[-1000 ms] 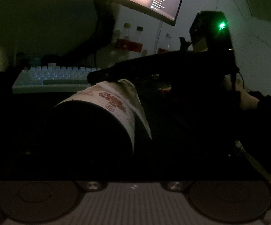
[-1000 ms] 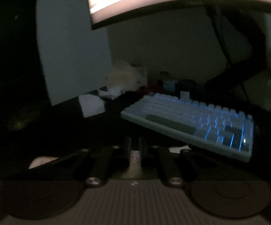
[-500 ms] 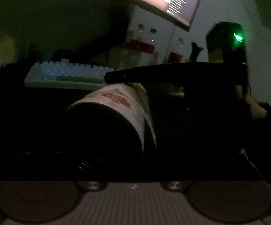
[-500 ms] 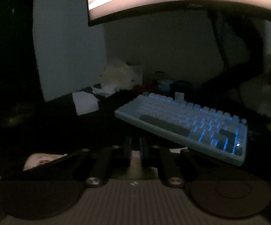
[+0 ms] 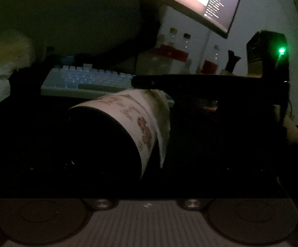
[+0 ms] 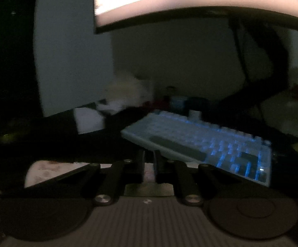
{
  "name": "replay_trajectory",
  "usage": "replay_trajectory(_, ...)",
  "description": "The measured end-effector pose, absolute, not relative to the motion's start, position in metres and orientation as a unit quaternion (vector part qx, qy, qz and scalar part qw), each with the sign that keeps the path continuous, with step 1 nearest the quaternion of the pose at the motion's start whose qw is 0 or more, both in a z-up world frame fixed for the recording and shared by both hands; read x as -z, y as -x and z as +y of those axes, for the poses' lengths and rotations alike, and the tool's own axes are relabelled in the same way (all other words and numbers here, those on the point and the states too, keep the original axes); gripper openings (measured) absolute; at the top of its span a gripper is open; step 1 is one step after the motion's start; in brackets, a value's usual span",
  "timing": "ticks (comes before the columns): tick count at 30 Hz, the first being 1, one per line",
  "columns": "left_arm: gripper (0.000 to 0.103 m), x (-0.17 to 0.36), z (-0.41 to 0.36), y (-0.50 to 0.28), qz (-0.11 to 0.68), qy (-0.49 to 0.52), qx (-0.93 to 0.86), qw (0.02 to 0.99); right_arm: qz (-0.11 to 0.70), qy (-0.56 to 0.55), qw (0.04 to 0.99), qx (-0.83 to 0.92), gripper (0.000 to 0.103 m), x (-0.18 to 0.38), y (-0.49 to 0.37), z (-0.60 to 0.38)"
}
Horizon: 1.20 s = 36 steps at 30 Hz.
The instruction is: Clean container
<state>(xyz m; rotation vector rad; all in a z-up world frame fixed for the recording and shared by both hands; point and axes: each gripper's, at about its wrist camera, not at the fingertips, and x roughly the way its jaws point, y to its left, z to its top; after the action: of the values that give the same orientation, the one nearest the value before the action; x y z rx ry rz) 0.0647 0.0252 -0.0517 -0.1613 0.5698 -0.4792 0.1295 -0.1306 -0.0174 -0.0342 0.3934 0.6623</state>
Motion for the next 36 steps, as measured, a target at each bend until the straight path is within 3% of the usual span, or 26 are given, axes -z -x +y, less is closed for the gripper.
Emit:
replay_trajectory(7,0.103,0.053,0.029,-0.071,0.278,0.082,0.224,0.930,0.152,0.024,0.889,-0.432,0.010,0.014,-0.093,-0.110)
replay_trajectory(15,0.103,0.053,0.028,-0.071,0.276,0.078,0.220,0.933,0.179,0.010,0.933,-0.312,0.010,0.021,-0.130,-0.129)
replay_trajectory(22,0.103,0.055,0.031,-0.072,0.275,0.083,0.221,0.932,0.148,0.033,0.902,-0.404,0.010,0.017,-0.087,-0.116)
replay_trajectory(29,0.103,0.052,0.036,-0.079,0.283,0.109,0.211,0.929,0.176,0.019,0.928,-0.328,0.011,0.021,-0.124,-0.131)
replay_trajectory(36,0.103,0.054,0.037,-0.081,0.283,0.105,0.209,0.930,0.177,0.026,0.906,-0.384,0.011,0.018,-0.098,-0.122)
